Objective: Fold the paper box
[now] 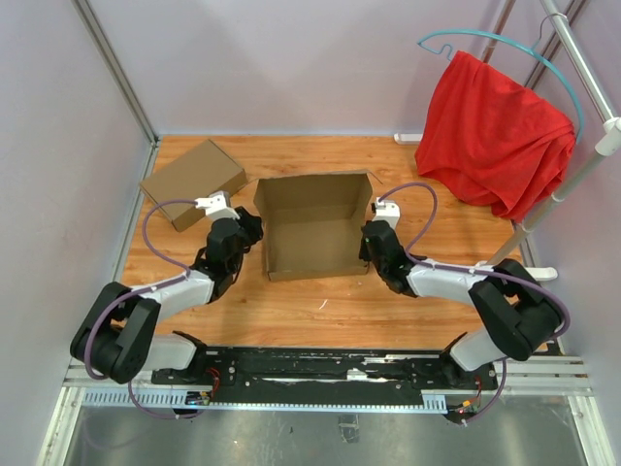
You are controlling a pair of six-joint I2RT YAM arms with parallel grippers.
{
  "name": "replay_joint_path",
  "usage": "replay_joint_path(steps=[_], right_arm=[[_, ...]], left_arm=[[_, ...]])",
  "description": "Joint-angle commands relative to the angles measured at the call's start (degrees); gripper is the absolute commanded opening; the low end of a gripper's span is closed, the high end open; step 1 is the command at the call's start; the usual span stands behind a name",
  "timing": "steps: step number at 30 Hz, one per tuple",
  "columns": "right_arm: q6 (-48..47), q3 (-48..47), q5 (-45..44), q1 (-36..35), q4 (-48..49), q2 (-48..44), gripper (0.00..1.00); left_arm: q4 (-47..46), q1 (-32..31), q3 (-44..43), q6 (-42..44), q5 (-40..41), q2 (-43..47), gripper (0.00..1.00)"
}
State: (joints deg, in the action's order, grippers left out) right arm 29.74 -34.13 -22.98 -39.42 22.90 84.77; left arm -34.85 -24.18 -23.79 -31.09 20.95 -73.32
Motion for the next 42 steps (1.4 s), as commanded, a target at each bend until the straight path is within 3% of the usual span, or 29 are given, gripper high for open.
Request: replay_joint_path(steps=[1,15,17,23,26,33,38,42], right_arm=[[0.3,-0.3,2.4,0.5,0.1,2.2,0.01],[0.4,-0.2,-1.2,-1.6,1.0,5.3,0.01],[0.9,-0.1,-1.8,-1.6,-0.3,4.8,0.07],[1.5,1.4,-5.2,-1.9,-5.3,-2.7,0.44],[0.9,2.2,-6.1,-2.1,-8.5,-8.4,0.53],[-2.1,1.6,-3.4,-2.7,-20.2,-25.5,0.6],[-10.6,-2.9,3.1,-2.9,-30.3,-37.4,0.6],[-20.2,-11.3,7.9,-3.0,-32.8,-37.8,0.61]], left_arm=[[-5.2,0.2,-2.0,0.4,-1.3,-2.4,0.42],[-6.4,0.1,-2.6,0.4,-4.1,-8.3,0.4],[-4.7,0.2,-2.7,0.1,-3.9,-8.3,0.39],[0.2,0.1,-0.1,-0.2,-2.7,-2.5,0.38],[1.6,0.2,1.8,-0.2,-2.3,1.2,0.38],[4.0,0.2,6.1,-1.0,-2.1,9.0,0.38],[3.9,0.2,7.5,-0.3,-0.8,11.6,0.39],[1.9,0.1,6.7,-0.4,-1.1,9.4,0.41]])
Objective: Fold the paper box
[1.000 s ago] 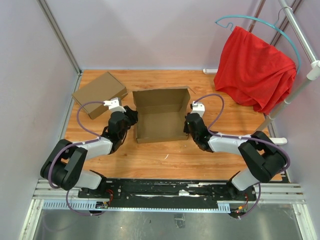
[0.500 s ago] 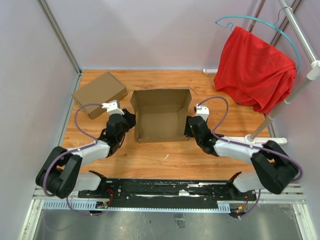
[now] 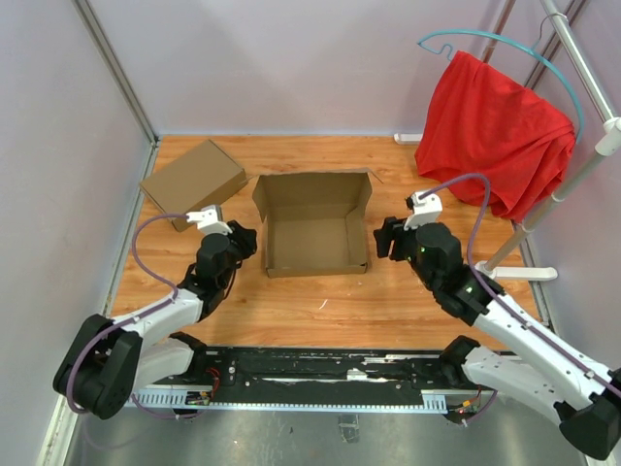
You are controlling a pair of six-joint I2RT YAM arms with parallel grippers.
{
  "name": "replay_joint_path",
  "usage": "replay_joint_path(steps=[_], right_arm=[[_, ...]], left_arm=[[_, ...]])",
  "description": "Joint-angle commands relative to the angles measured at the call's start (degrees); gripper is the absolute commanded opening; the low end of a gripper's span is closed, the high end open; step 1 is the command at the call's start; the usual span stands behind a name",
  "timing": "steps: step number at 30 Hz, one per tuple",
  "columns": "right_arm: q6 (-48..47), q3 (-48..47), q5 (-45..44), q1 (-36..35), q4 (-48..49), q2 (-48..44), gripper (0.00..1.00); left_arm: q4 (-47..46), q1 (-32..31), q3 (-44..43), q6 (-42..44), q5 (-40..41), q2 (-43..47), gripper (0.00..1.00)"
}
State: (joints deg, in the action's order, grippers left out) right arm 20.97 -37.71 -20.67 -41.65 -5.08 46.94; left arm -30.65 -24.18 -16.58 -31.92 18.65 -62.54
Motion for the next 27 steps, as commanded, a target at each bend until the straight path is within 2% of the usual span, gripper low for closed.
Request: replay_joint_path(steps=[1,7,14,19,22,27], right_arm=[[-14.4,-9.9,6.7,-0.7,-5.0,1.8,0.62],[-28.7,-27.1,13.0,-0.7,-9.5,17.8,0.64],[-41.0,-40.0,11.1,-0.6,-14.0,31.4,0.65],[-46.1,-42.6,9.1,-0.7,-12.0,35.7,0.65],[-45.8,-44.7,6.8,-0.6,-13.3,37.1,0.64],[-38.5,-35.7,6.3,-0.4,-5.6,29.2,0.67]], left_arm=[[-3.1,0.2,-0.9,0.4,0.9,-2.4,0.41],[-5.5,0.2,-3.9,0.3,0.7,-7.4,0.42],[-6.9,0.2,-5.3,2.2,0.2,-7.6,0.42],[-7.0,0.2,-6.8,3.6,0.2,-9.0,0.42],[-7.4,0.2,-7.2,3.4,0.2,-9.9,0.42],[-9.6,0.2,-6.8,3.4,-0.1,-9.5,0.42]])
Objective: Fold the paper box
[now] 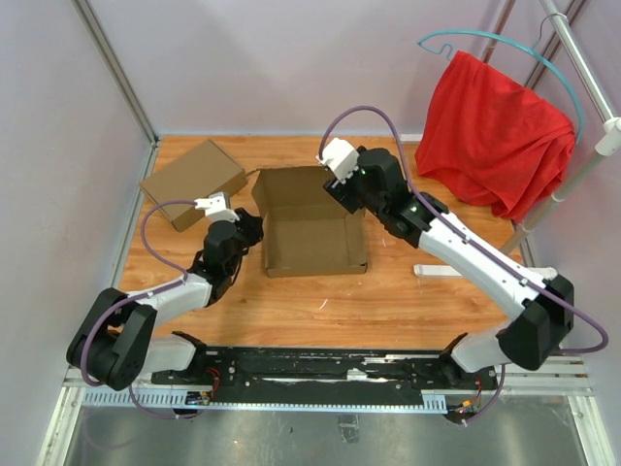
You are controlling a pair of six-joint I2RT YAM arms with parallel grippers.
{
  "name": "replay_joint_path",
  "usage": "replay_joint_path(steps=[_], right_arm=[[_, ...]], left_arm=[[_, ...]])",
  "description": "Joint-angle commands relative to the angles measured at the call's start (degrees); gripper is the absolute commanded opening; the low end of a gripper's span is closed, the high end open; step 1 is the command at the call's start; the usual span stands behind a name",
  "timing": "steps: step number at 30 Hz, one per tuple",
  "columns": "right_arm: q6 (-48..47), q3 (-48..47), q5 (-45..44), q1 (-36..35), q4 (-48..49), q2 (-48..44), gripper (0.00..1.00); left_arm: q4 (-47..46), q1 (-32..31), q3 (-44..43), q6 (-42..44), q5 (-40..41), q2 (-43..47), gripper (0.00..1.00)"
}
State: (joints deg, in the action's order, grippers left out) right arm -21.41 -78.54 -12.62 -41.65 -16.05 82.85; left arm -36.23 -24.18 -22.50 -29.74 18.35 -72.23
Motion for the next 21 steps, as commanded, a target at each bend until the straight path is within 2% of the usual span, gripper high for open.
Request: replay_joint_path(steps=[1,6,10,15,17,21], right_arm=[[5.4,6.9,-2.1,-0.4,6.1,-8.7,0.67],[17.8,16.9,-5.2,-0.3,6.8,-21.0,0.72],[26.0,29.6,-9.9,-0.4,12.9,-27.9,0.7],[29.5,38.8,-10.1,0.0,21.0,-26.1,0.64],[31.1,39.6,-9.1,1.5,23.9,-24.5,0.64],[34.6,40.8,-0.1,7.6,30.0,-20.7,0.63]], left_arm=[[-4.2,0.2,-0.9,1.3,0.2,0.3,0.42],[-4.7,0.2,-0.9,1.0,-0.6,1.6,0.43],[-4.5,0.2,-1.0,0.9,-1.0,3.7,0.43],[-2.8,0.2,-1.5,1.8,-0.4,6.4,0.43],[-2.6,0.2,-1.6,2.1,0.0,7.2,0.43],[-2.6,0.2,-2.6,2.2,0.2,6.7,0.43]])
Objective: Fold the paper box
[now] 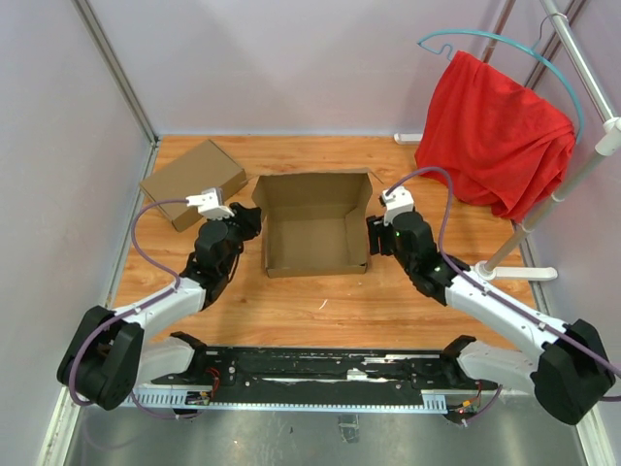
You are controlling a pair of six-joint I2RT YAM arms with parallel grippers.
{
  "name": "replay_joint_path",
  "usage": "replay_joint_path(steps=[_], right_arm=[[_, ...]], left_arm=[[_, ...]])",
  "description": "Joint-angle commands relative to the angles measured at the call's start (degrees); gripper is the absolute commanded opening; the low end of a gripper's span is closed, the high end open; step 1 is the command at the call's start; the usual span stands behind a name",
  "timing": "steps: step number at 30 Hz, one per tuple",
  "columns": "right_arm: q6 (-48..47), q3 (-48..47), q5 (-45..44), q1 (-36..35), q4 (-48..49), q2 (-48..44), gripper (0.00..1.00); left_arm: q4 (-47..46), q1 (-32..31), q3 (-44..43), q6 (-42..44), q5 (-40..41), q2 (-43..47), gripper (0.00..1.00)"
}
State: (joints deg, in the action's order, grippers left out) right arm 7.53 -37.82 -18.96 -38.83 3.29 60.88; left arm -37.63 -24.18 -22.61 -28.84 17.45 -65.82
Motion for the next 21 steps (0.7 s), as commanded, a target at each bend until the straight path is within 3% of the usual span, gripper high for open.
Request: replay_joint_path(steps=[1,10,21], right_arm=[[5.8,-0.2,7.6,5.6,11.5,2.7,0.63],[7.0,-4.9,15.6,8.2,13.3,8.5,0.61],[7.9,-7.8,12.2,8.4,17.3,15.0,0.56]], left_arm=[[-0.7,0.2,-3.1,1.4,0.9,0.1,0.43],[1.0,0.2,-6.9,1.8,0.3,-1.9,0.41],[0.7,0.2,-8.7,2.4,1.3,-4.3,0.39]])
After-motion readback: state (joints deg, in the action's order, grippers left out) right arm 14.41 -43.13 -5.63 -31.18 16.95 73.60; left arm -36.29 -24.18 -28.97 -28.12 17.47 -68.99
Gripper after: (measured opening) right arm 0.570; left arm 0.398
